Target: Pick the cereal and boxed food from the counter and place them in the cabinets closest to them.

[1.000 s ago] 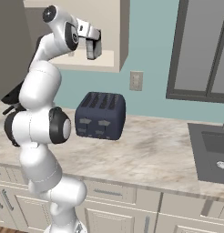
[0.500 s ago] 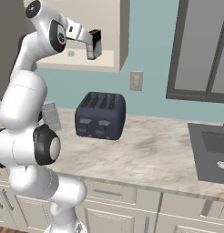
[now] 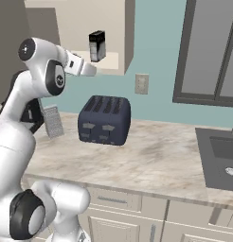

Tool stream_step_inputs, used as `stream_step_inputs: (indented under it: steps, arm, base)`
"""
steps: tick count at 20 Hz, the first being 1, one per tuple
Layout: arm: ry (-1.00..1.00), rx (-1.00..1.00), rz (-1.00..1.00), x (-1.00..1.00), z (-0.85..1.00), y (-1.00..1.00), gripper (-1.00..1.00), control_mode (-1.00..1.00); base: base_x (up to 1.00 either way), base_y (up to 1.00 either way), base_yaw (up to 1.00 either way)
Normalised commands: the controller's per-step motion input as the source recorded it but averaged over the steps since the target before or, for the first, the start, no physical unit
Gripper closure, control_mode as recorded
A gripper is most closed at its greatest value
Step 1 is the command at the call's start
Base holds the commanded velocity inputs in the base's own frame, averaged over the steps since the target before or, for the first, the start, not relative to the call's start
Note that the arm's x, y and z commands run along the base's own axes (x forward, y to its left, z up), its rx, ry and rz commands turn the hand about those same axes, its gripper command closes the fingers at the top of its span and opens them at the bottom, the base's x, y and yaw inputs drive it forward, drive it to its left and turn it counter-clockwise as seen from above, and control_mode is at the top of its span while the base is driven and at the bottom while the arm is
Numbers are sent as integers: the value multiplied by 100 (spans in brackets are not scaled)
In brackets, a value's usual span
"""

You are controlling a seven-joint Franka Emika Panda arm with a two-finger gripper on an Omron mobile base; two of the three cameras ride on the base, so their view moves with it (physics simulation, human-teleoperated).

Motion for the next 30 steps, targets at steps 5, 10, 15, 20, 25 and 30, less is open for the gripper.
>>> stream_step_inputs:
  steps: [5,10,15,20,25,30]
  arm:
    - [-10,0,0,-100,-73,-27,-100,-100]
    - [-12,0,3,-66,-20,-31,-100,-100]
    - [8,6,21,-22,-9,-27,-100,-100]
    - [4,0,1,0,0,0,-100,-100]
    - [0,0,0,0,0,0,-100,100]
    - [0,0,0,0,0,0,-100,100]
  base:
    - [0,0,0]
    - [0,0,0]
    - [0,0,0]
    - [0,0,0]
    - [-20,-1,1]
    - [-58,-10,0]
